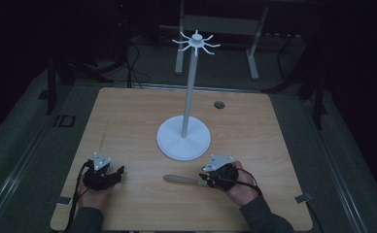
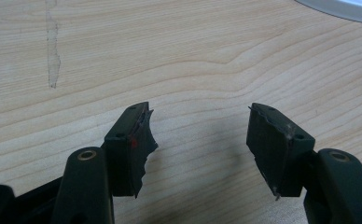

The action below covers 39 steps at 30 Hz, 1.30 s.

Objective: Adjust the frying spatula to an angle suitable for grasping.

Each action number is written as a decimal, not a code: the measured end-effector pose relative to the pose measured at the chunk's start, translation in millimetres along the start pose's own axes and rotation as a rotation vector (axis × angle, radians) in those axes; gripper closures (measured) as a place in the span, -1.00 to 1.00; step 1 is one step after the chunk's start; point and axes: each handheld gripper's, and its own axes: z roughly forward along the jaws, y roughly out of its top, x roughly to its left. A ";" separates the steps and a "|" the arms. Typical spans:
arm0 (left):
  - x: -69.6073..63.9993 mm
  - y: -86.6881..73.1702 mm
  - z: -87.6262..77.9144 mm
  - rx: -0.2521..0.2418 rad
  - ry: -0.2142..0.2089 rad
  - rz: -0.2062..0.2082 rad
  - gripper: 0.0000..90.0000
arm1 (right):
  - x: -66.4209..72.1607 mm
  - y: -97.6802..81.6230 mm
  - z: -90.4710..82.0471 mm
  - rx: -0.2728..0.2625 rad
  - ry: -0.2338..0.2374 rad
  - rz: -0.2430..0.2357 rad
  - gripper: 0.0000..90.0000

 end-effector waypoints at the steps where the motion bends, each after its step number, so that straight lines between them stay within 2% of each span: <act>1: -0.2 0.0 -0.2 -0.001 0.000 0.002 -0.11 | 1.7 1.9 5.6 0.016 0.015 -0.009 0.57; 11: -0.1 -0.2 0.1 -0.001 -0.001 0.001 -0.11 | 9.6 5.9 32.3 0.083 0.115 -0.028 0.49; 18: 0.0 -0.2 -0.3 -0.001 -0.001 0.003 -0.11 | 9.7 7.9 47.3 0.120 0.136 -0.023 0.47; 20: 0.2 -0.2 -0.3 -0.001 -0.001 0.001 -0.11 | 6.0 7.5 49.7 0.113 0.164 -0.004 0.47; 24: 0.1 -0.2 -0.4 -0.001 -0.001 0.002 -0.11 | 0.9 6.2 50.8 0.099 0.180 0.016 0.47; 30: 0.0 -0.2 -0.3 -0.001 -0.001 0.002 -0.11 | -3.2 4.9 53.8 0.105 0.191 0.029 0.43; 34: 0.0 -0.2 -0.3 0.000 0.000 0.001 -0.11 | -2.2 5.4 54.6 0.107 0.187 0.019 0.52; 37: 0.1 -0.2 -0.6 -0.002 0.000 0.003 -0.11 | -1.8 4.8 54.2 0.099 0.158 -0.001 0.57; 39: 0.4 -0.3 -0.5 -0.002 0.000 0.001 -0.11 | -2.9 3.8 53.4 0.093 0.117 -0.010 0.61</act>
